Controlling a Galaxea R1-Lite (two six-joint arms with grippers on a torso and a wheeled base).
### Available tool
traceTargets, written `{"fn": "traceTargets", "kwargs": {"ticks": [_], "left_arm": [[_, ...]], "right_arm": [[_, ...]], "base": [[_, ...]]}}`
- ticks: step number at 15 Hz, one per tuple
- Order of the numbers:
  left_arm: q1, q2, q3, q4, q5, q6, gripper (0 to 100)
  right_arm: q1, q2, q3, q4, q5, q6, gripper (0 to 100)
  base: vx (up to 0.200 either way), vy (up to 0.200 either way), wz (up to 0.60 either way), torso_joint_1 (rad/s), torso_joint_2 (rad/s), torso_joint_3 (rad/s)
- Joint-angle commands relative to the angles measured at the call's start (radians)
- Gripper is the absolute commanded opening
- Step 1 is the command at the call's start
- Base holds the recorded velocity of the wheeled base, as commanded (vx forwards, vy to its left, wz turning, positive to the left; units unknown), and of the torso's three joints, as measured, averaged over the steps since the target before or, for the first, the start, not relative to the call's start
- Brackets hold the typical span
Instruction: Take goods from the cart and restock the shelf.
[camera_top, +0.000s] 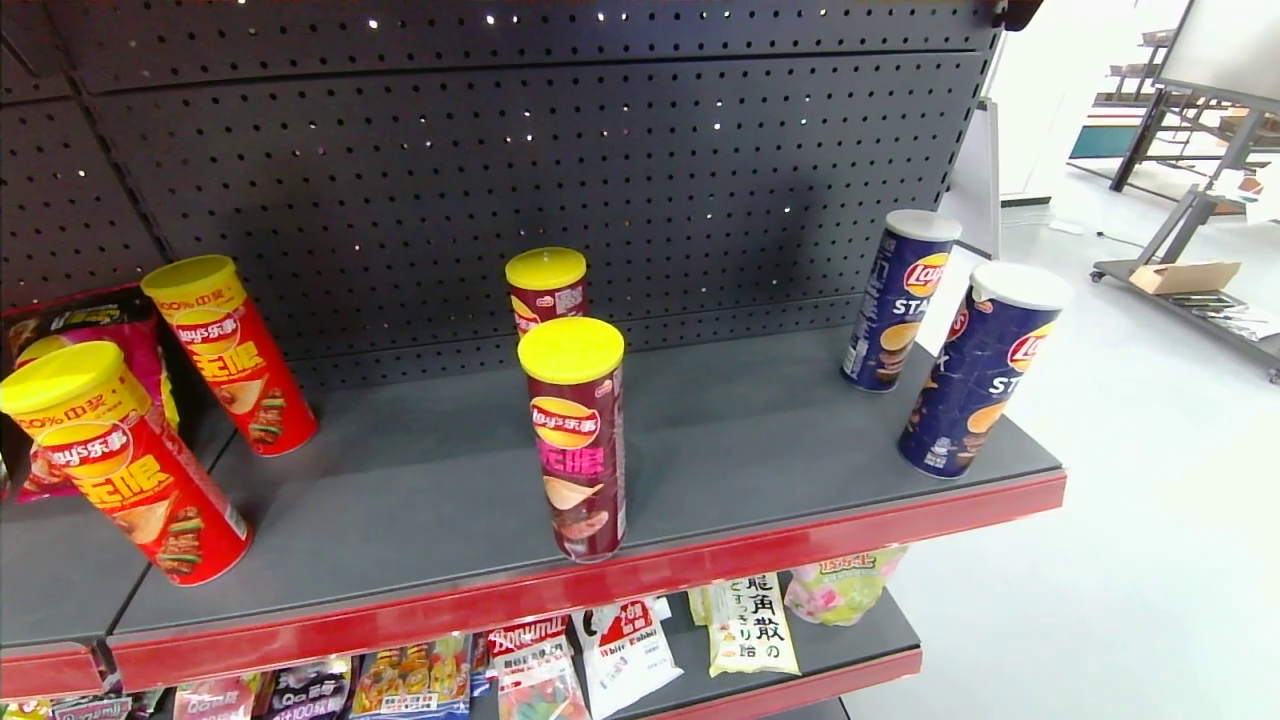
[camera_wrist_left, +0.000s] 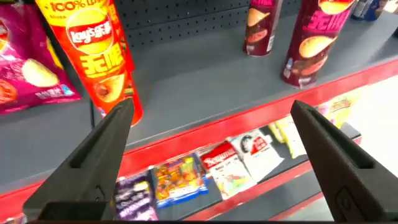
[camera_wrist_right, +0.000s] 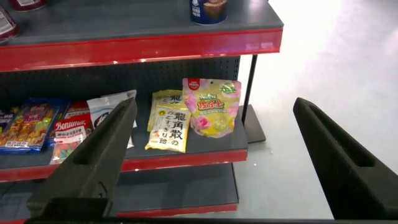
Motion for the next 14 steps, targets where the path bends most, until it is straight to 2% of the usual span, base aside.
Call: {"fn": "traceTargets", "kwargs": {"ticks": [1,4,7,8,10,12,14], "left_arm": [[-0.001,-0.019,0.010,0.000,0.000,0.014,100],[-0.001,-0.050,0.044,-0.001,-0.002,0.020,100],[-0.003,-0.146,0.122,-0.001,-0.011,0.020,100],[-0.003,-0.180,0.165,-0.007,0.003,0.015,100],[-0.003,-0.178,0.203,-0.021,0.001,-0.017,100],[-0.001,-0.178,0.291,-0.070,0.013,-0.019,100],[0.001,-0.177,0.291,-0.075,0.029,-0.026,100]], "right_arm": [[0.000,0.002,0.000,0.000,-0.001,0.000,100],[0.000,0.002,0.000,0.000,0.001,0.000,100],[0.000,0.002,0.000,0.000,0.001,0.000,100],[0.000,0.002,0.000,0.000,0.002,0.000,100],[0.000,0.002,0.000,0.000,0.002,0.000,100],[0.000,0.002,0.000,-0.002,0.005,0.000,100],[0.000,0.002,0.001,-0.002,0.005,0.000,100]], "base": [[0.000,0.000,0.60,-0.007,0.00,0.002],[0.000,0.000,0.60,0.001,0.00,0.001],[0.000,0.000,0.00,0.000,0.00,0.000],[0.000,0.000,0.00,0.000,0.00,0.000],[0.000,0.000,0.00,0.000,0.00,0.000],[0.000,0.000,0.00,0.000,0.00,0.000],[0.000,0.000,0.00,0.000,0.00,0.000]]}}
